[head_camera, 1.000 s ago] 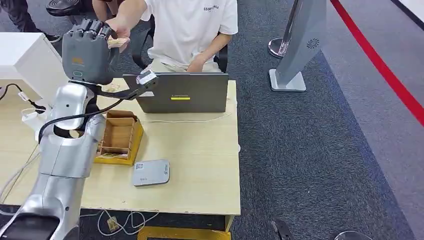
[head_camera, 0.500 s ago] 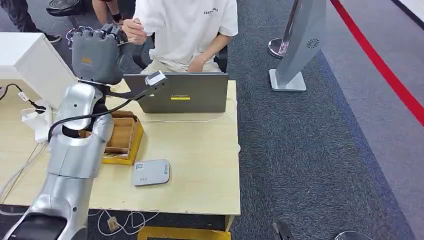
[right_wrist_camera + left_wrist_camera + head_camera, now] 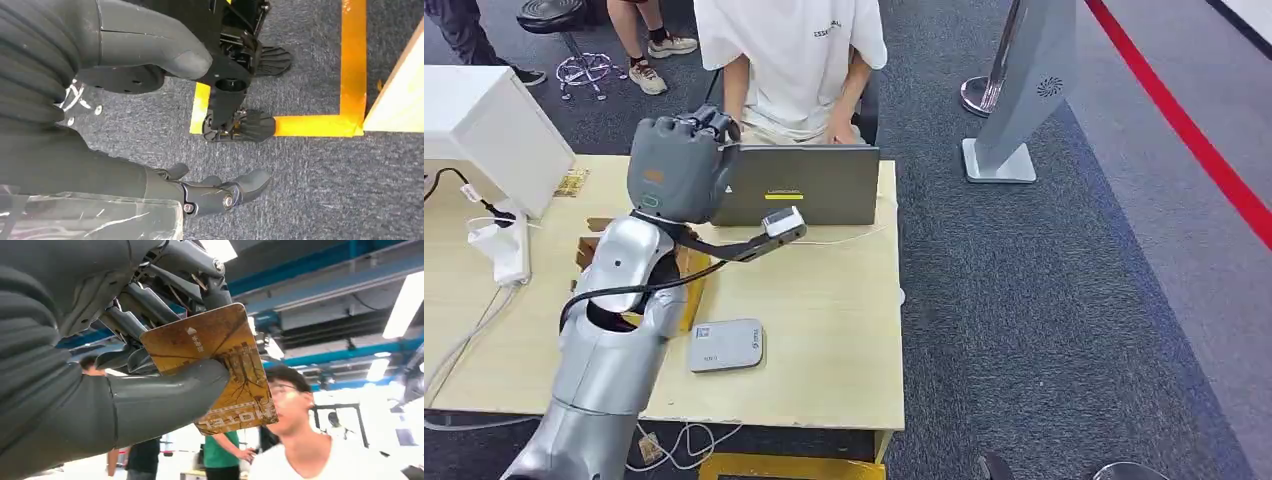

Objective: Pass the card to the sensor for recognition and then transmit it.

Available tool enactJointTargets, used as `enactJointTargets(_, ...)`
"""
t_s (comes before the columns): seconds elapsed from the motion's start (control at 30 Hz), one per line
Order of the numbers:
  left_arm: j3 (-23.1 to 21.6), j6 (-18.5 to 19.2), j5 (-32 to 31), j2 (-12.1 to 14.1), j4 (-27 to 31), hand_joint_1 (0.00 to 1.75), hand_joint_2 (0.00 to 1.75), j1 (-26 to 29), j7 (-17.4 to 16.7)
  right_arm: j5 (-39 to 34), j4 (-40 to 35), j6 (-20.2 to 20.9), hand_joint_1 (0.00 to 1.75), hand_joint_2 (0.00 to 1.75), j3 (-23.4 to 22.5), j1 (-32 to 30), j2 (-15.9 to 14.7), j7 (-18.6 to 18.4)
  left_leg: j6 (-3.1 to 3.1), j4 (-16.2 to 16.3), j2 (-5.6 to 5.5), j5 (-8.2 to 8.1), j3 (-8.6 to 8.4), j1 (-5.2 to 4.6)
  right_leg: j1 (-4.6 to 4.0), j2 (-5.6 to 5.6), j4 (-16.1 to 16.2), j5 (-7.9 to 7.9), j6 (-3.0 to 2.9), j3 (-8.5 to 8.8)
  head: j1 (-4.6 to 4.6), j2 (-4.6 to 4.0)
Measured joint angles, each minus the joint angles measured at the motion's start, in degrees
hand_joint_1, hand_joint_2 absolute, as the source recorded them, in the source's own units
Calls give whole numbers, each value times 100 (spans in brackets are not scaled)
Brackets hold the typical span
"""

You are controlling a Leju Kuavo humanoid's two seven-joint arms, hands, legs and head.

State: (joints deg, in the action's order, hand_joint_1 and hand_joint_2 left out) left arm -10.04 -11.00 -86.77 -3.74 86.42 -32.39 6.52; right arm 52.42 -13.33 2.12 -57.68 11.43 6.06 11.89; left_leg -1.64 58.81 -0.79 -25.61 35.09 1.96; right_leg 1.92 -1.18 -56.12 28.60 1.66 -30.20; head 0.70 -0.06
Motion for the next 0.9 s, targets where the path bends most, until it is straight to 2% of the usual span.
enactJointTargets(0.17,-426,252,-22,247,20,175,175,214,-295,-46,-2,-22,0,175,-105,-78,-26,33,0,0,0,0,0,0,0,0,0,0,0,0,2,2)
enactJointTargets(0.3,-601,293,-13,392,18,175,175,303,-374,-61,-2,-24,0,175,-131,-118,-37,35,0,0,-1,0,0,0,0,1,0,0,0,-1,0,2)
enactJointTargets(0.37,-686,607,72,463,-22,175,175,297,-510,-83,-2,-33,0,175,-171,-124,-44,44,0,0,-1,0,0,0,0,1,0,0,0,-1,2,2)
enactJointTargets(0.43,-736,816,131,538,-212,175,175,293,-619,-92,-2,-33,0,175,-210,-134,-53,75,0,0,0,0,0,0,0,0,0,0,0,-2,0,2)
enactJointTargets(0.53,-773,853,155,621,-551,175,175,287,-717,-92,-4,-57,0,175,-247,-148,-64,88,0,0,0,0,-1,0,0,0,0,0,0,-2,2,2)
enactJointTargets(0.7,-828,914,107,632,-990,175,175,289,-932,-90,-9,-112,0,175,-273,-148,-74,88,0,1,0,0,0,0,1,-1,0,0,0,-2,2,2)
enactJointTargets(0.9,-865,910,48,560,-1066,175,175,423,-1010,-140,-15,-127,0,175,-365,-165,-79,116,0,1,0,0,2,-2,2,-1,0,0,0,-1,0,0)
